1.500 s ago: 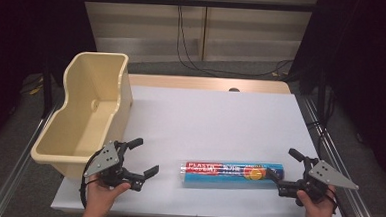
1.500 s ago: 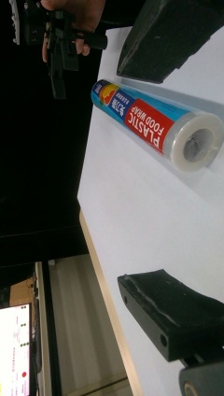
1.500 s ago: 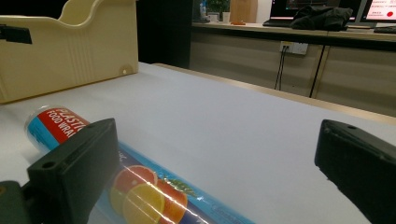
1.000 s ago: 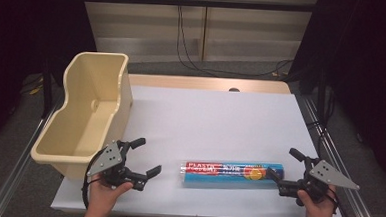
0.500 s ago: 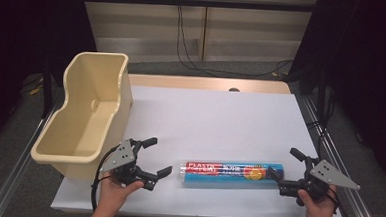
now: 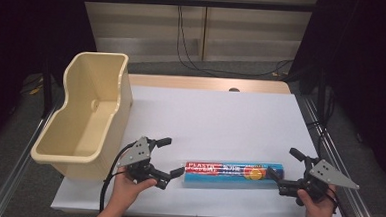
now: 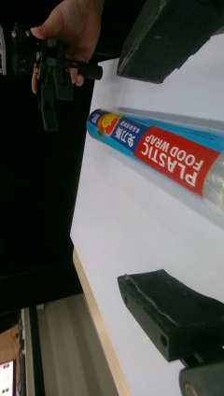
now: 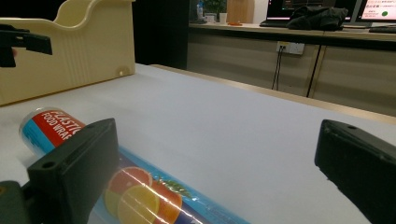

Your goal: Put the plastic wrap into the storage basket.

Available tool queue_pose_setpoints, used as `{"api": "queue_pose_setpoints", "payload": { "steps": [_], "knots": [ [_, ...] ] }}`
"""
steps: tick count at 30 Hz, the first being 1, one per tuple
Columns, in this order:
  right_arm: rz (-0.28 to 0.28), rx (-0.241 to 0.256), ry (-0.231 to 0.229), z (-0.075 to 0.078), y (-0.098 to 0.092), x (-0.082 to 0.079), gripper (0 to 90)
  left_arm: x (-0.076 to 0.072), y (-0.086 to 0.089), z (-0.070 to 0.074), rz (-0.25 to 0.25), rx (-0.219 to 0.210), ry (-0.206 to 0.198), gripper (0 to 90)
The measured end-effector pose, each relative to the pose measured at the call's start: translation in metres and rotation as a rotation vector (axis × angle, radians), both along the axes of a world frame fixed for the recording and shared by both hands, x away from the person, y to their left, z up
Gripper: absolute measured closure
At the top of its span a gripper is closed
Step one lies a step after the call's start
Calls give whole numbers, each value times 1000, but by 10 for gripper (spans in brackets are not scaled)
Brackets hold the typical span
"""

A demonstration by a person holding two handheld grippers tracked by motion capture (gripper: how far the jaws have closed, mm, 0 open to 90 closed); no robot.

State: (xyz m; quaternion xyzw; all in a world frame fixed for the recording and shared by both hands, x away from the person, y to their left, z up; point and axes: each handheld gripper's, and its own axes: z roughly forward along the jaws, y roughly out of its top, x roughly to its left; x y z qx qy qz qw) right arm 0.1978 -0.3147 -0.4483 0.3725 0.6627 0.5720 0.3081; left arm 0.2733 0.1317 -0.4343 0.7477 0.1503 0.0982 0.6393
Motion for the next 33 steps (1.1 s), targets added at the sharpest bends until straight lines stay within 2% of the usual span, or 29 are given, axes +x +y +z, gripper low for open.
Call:
{"api": "queue_pose_setpoints", "payload": {
  "steps": [5,16,21,26,28,33],
  "knots": [
    [-1,-1,-4,0,-1,0,0,4,-11,0,-33,0,10,21],
    [-4,1,-4,0,-1,-1,0,11,-27,-2,-65,16,34,21],
    [-4,1,-3,0,-1,-1,0,16,-36,-6,-90,39,45,7],
    [-6,3,-5,1,-1,-1,0,18,-42,-8,-117,45,67,0],
    [-2,1,-5,1,-1,-1,0,19,-47,-9,-124,69,73,0],
    [-4,3,-8,1,-1,-2,0,19,-53,-9,-124,95,74,0]
  ]
}}
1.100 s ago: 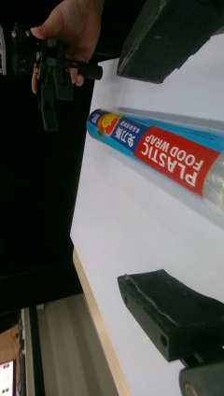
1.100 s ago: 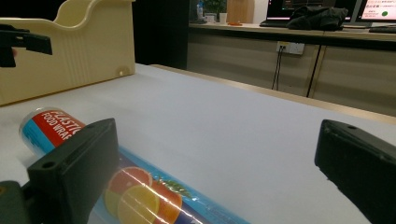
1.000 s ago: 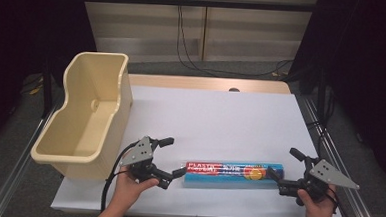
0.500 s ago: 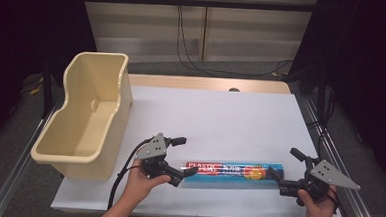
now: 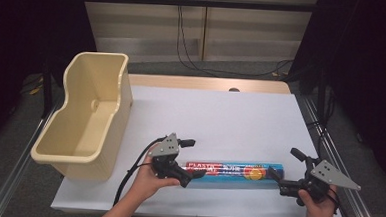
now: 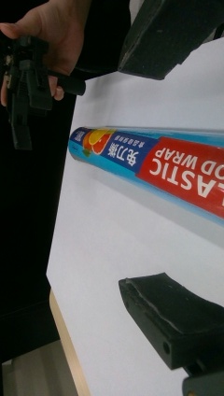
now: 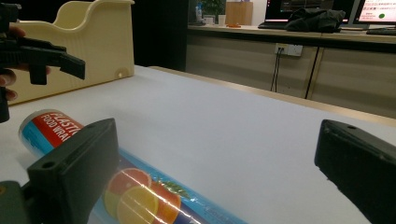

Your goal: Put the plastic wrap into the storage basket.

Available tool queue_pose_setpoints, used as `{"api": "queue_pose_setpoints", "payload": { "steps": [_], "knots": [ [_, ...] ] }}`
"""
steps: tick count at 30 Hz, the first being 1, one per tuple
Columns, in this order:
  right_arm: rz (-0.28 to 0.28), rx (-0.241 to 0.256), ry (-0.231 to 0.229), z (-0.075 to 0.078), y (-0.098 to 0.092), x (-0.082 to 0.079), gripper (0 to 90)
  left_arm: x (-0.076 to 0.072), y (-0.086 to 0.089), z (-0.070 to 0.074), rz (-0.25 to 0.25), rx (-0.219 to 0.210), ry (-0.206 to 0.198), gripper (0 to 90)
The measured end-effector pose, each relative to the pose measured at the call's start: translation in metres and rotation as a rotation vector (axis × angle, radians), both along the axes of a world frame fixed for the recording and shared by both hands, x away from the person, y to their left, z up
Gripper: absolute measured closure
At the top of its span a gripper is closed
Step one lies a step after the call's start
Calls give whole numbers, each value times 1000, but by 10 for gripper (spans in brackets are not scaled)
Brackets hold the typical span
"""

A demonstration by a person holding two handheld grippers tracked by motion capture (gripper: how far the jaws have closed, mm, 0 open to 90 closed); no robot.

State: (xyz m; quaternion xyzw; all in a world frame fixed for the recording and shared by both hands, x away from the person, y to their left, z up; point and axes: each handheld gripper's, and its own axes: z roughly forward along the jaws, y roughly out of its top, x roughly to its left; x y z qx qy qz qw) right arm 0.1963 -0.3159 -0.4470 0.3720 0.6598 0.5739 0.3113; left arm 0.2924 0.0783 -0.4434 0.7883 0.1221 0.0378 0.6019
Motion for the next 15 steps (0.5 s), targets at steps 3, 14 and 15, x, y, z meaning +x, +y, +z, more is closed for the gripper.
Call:
{"api": "queue_pose_setpoints", "payload": {
  "steps": [3,14,15],
  "knots": [
    [-1,0,2,0,0,0,0,1,-6,0,-6,14,19,0],
    [-4,1,-4,0,-1,0,0,6,-24,-6,-39,102,41,4],
    [-4,0,-3,0,-1,0,0,7,-25,-7,-43,109,45,5]
  ]
}}
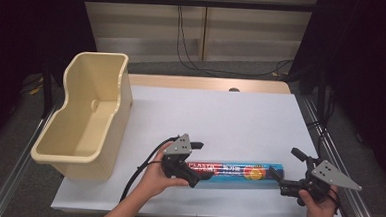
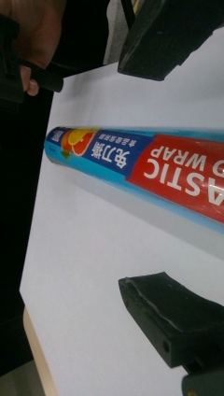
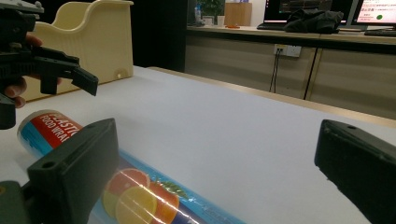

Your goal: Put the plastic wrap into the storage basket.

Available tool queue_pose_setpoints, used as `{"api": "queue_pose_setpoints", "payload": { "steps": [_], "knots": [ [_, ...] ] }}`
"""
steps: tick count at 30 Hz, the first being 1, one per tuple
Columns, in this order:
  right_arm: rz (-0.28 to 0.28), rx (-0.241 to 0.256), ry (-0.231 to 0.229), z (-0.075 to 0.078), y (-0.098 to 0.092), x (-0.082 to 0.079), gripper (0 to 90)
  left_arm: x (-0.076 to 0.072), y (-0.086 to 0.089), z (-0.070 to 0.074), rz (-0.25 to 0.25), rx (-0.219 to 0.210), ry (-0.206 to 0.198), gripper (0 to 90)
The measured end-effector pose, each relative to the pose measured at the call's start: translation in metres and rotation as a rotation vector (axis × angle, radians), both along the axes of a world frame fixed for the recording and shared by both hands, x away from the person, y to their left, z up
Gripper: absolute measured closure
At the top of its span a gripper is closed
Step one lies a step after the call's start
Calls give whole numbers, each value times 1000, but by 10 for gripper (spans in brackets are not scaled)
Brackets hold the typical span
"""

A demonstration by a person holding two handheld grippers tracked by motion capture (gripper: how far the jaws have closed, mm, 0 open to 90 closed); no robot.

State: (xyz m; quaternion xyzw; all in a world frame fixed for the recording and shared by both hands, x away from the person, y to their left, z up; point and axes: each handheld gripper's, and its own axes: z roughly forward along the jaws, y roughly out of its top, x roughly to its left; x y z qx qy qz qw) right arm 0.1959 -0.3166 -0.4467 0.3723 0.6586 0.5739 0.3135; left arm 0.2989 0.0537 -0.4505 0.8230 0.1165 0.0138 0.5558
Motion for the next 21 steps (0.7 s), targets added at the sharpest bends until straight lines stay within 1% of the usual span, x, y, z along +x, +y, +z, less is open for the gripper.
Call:
{"api": "queue_pose_setpoints", "payload": {
  "steps": [1,3,6,7,8,10,13,14,15,16,17,19,20,21],
  "knots": [
    [0,0,0,0,0,0,0,0,0,0,0,0,0,8],
    [3,-2,-2,0,0,0,0,1,-1,-1,-4,24,-1,8],
    [2,-1,0,0,0,0,0,0,-1,-2,-6,69,-2,15],
    [2,-1,-1,0,0,0,0,0,-1,-3,-9,92,0,15],
    [2,-1,-1,0,0,0,0,0,-1,-3,-9,92,0,15],
    [2,0,-3,0,0,0,0,0,-2,-5,-16,113,13,19],
    [4,-2,-1,0,0,0,0,1,-3,-6,-26,117,22,24],
    [7,-5,0,0,1,1,0,0,-3,-7,-30,126,19,29],
    [7,-4,0,0,1,1,0,0,-3,-7,-30,126,19,31],
    [7,-4,-1,0,0,1,0,0,-4,-8,-35,129,25,31],
    [7,-3,-1,0,0,1,0,1,-4,-8,-36,133,20,35],
    [4,-1,0,0,0,1,0,1,-5,-9,-33,129,23,42],
    [3,1,0,0,0,0,0,1,-5,-9,-20,131,11,54],
    [3,1,0,0,0,1,0,1,-6,-9,-20,143,4,62]
  ]
}}
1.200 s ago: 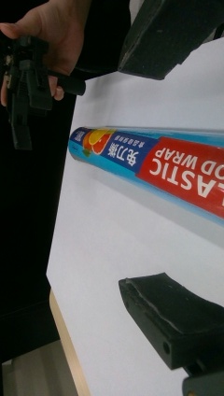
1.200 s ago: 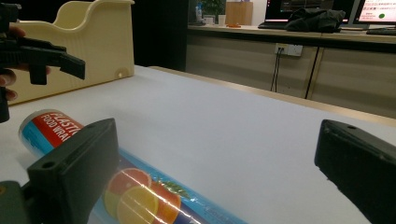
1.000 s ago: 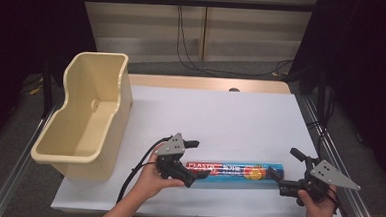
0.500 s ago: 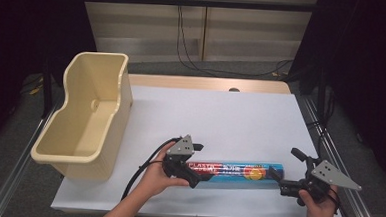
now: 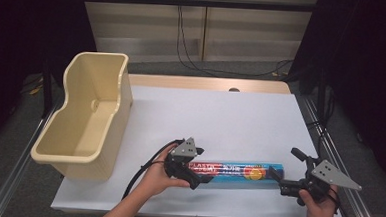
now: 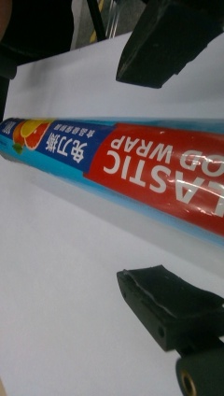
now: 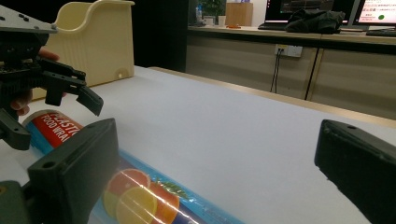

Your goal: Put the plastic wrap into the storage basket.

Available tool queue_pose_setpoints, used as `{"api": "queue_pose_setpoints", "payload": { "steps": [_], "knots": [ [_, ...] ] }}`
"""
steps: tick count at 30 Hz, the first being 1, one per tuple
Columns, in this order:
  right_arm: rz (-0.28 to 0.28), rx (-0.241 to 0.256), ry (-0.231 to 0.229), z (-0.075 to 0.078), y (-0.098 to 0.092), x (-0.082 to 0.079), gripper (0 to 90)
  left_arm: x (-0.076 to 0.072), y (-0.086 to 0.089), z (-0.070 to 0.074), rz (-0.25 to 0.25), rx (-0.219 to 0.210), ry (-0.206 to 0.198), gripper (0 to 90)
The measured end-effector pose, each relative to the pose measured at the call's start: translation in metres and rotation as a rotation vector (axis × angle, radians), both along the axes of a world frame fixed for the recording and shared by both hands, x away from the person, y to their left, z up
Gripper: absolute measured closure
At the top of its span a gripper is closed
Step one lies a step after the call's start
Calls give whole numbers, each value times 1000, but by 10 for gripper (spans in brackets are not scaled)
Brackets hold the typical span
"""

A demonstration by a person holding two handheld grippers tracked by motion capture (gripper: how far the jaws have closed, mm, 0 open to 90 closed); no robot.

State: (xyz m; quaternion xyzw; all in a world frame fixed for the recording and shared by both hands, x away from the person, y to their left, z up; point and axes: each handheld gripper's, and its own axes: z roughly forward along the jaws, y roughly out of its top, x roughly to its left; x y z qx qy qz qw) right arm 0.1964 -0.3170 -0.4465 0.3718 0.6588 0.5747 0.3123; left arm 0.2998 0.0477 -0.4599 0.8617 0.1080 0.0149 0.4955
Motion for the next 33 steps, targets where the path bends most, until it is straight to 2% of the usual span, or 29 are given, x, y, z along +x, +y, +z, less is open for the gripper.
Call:
{"api": "queue_pose_setpoints", "payload": {
  "steps": [3,6,9,14,16,24,27,33],
  "knots": [
    [1,-1,-1,0,0,0,0,0,-1,-1,-2,-1,5,67],
    [2,-2,-3,0,0,-1,0,-1,-2,-1,-11,24,-3,85],
    [1,1,1,0,0,0,0,-1,-3,-2,-11,36,8,88],
    [-1,5,0,1,0,0,0,1,-5,-7,-28,89,14,94],
    [-1,0,-1,0,-1,0,0,1,-6,-8,-32,91,20,97],
    [2,0,-1,1,0,0,0,2,-7,-10,-23,121,12,125],
    [1,-1,0,0,0,0,0,3,-6,-10,-36,148,0,139],
    [2,-2,-1,1,0,0,0,1,-6,-11,-40,170,3,154]
  ]
}}
